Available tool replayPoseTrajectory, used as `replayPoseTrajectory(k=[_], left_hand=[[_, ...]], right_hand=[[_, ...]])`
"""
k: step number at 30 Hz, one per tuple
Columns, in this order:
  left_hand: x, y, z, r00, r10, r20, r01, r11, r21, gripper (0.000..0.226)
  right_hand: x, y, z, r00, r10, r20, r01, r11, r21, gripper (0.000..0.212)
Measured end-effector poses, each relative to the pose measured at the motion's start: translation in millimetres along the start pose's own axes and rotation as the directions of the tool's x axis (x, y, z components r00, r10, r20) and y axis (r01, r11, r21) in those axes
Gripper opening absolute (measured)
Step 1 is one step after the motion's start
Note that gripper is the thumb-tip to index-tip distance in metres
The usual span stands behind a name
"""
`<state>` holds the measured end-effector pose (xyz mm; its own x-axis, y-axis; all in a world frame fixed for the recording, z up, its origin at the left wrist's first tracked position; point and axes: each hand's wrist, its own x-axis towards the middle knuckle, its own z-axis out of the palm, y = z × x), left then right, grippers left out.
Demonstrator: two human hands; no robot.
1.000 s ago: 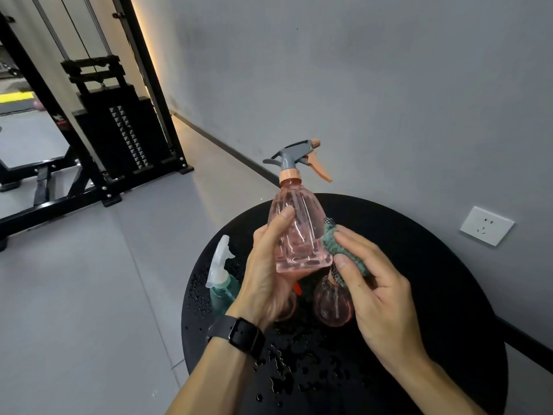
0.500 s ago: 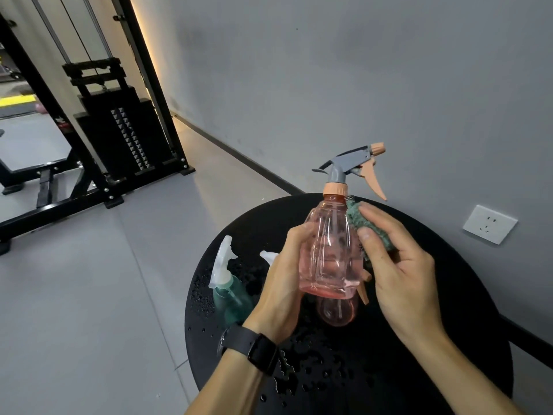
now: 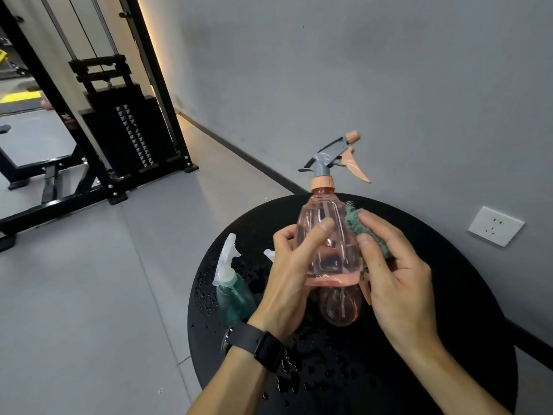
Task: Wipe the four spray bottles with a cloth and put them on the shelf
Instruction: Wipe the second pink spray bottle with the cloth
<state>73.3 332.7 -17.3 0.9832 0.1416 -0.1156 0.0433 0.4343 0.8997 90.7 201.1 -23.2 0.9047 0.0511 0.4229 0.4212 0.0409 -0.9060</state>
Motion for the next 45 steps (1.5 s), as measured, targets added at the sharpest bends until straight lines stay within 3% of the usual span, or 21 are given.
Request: replayPoseTrajectory(k=[8,12,18,24,29,36,40,45], left_hand=[[10,11,-5,0.999,0.036,0.0,-0.036,0.996,-0.081,0.098],[6,9,-4,1.0,0.013,0.015,-0.012,0.999,-0.052,0.087],[2,0,-6,0.998,0.01,0.062,-0.023,0.974,0.226,0.065],[-9,-2,7,0.988,-0.095,0.121,0.067,0.975,0.213,0.044],[-7,-7,9,0.987,-0.101,0.124,0.082,0.985,0.152,0.075],[-1,1,0,0.999,-0.025,0.047,0.02,0.994,0.103,0.078],[2,8,-3,0.997,0.044,0.059,-0.048,0.997,0.062,0.036],[1,10,-2,0.998,0.061,0.025,-0.062,0.998,0.025,0.027]], right_hand=[[-19,3,0,0.986,-0.163,0.017,0.164,0.982,-0.097,0.036],[-17,3,-2,0.988,-0.153,0.01,0.154,0.983,-0.101,0.035],[-1,-4,-5,0.993,-0.106,-0.048,0.102,0.992,-0.071,0.035],[9,-8,-6,0.991,-0.08,-0.106,0.074,0.996,-0.058,0.032],[13,-10,-7,0.995,-0.047,-0.086,0.043,0.998,-0.047,0.031],[7,-8,-8,1.0,-0.013,0.021,0.013,1.0,0.002,0.033],[-4,-2,-6,0.998,-0.034,0.057,0.034,0.999,0.013,0.036],[-13,1,-5,0.993,-0.098,0.062,0.099,0.995,-0.024,0.036]])
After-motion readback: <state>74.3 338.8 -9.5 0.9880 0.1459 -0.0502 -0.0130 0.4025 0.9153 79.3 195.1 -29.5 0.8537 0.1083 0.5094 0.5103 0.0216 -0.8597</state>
